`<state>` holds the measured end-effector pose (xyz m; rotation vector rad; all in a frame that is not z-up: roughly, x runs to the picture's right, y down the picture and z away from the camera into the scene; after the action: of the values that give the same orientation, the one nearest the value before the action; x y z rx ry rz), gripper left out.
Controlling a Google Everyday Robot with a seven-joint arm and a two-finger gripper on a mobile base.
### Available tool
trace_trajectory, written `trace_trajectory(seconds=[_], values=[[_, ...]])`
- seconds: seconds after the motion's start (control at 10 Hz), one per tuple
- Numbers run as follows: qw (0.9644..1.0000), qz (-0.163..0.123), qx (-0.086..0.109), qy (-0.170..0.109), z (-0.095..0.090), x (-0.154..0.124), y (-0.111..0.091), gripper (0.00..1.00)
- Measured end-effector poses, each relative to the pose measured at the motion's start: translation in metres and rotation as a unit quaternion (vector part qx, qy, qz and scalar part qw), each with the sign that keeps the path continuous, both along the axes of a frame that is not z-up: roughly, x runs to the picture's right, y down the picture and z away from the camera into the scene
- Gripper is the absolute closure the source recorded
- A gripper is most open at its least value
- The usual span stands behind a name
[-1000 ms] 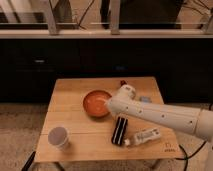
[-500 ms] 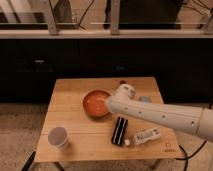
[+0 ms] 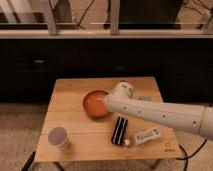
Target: Pick up the ceramic bowl
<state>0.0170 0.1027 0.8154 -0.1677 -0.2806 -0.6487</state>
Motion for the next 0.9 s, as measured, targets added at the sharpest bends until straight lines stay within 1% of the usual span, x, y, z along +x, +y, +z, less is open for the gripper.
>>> trace_trajectory(seconds=[0.1,0.2,0.4,0.5,0.6,0.7,0.8,0.9], values=[[0.9999,-0.01,-0.001,0.008,0.001,0.007,-0.002,0.78],[0.9996,-0.022,-0.007,0.013,0.005,0.015,-0.004,0.69],[0.9985,-0.043,-0.03,0.017,0.016,0.047,-0.007,0.49],[0.9975,-0.054,-0.043,0.012,0.023,0.065,-0.008,0.37],[0.9965,-0.066,-0.052,-0.007,0.027,0.073,-0.008,0.27],[0.9953,-0.073,-0.058,-0.025,0.03,0.076,-0.009,0.22],[0.9933,-0.078,-0.063,-0.057,0.034,0.075,-0.01,0.2],[0.9908,-0.079,-0.068,-0.087,0.037,0.073,-0.009,0.2]])
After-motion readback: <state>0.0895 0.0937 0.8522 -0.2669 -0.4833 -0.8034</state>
